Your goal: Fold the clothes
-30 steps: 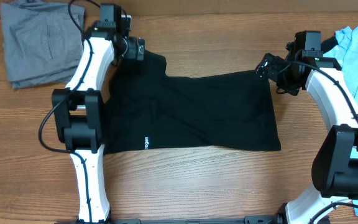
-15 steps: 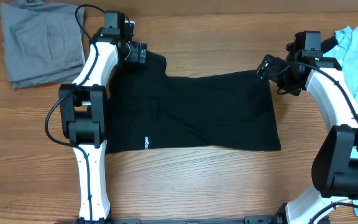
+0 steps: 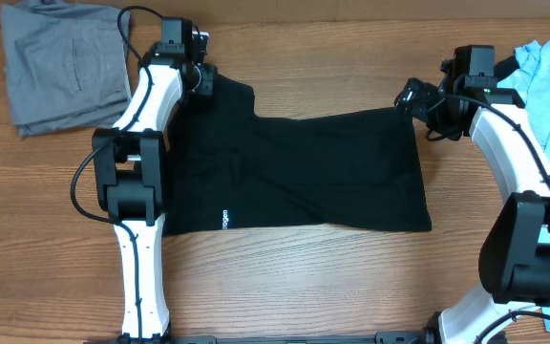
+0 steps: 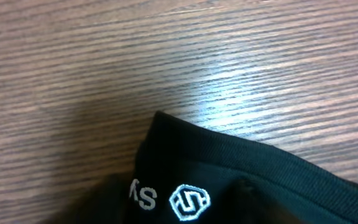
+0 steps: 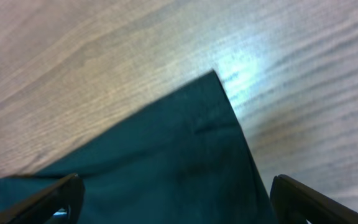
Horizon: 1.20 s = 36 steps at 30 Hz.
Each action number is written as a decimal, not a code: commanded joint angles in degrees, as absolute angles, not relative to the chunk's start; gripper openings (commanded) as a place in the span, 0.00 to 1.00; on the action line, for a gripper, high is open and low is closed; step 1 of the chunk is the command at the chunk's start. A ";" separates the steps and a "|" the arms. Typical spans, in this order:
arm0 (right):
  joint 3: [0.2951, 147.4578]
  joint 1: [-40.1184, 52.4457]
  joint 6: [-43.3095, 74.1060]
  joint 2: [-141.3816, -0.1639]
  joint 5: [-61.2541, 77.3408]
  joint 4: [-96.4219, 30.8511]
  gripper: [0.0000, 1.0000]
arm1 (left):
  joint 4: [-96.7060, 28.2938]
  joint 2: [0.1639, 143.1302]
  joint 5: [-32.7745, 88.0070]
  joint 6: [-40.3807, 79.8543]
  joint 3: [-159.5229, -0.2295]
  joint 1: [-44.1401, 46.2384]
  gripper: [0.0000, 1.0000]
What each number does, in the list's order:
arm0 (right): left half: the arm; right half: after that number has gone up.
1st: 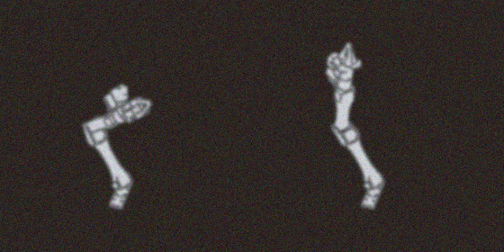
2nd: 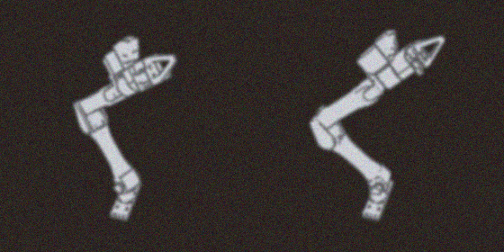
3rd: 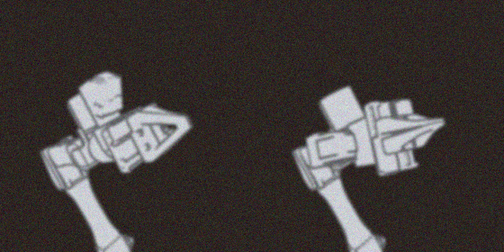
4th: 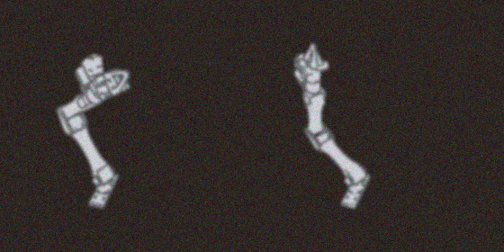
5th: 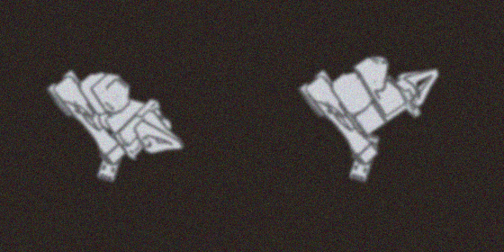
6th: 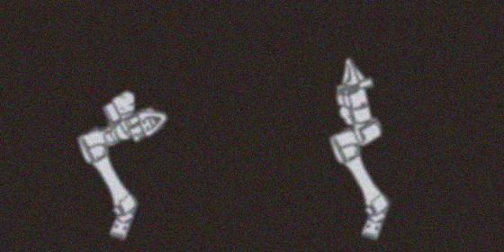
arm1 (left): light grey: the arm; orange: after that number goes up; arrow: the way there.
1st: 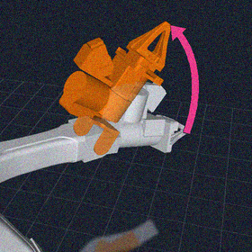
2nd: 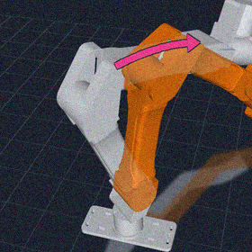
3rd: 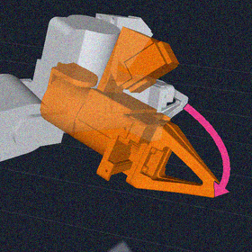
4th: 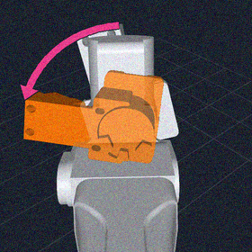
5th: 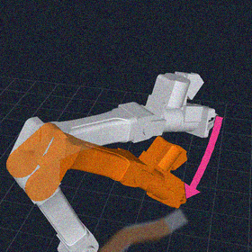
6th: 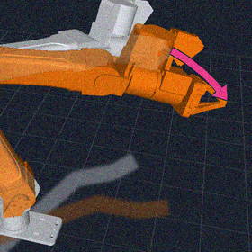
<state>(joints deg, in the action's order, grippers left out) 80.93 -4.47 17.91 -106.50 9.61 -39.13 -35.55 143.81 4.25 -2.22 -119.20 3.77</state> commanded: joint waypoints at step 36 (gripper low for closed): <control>81.38 2.20 16.75 -120.68 -9.19 -30.70 0.28 | -37.95 146.39 4.03 -1.08 -119.79 4.14 0.31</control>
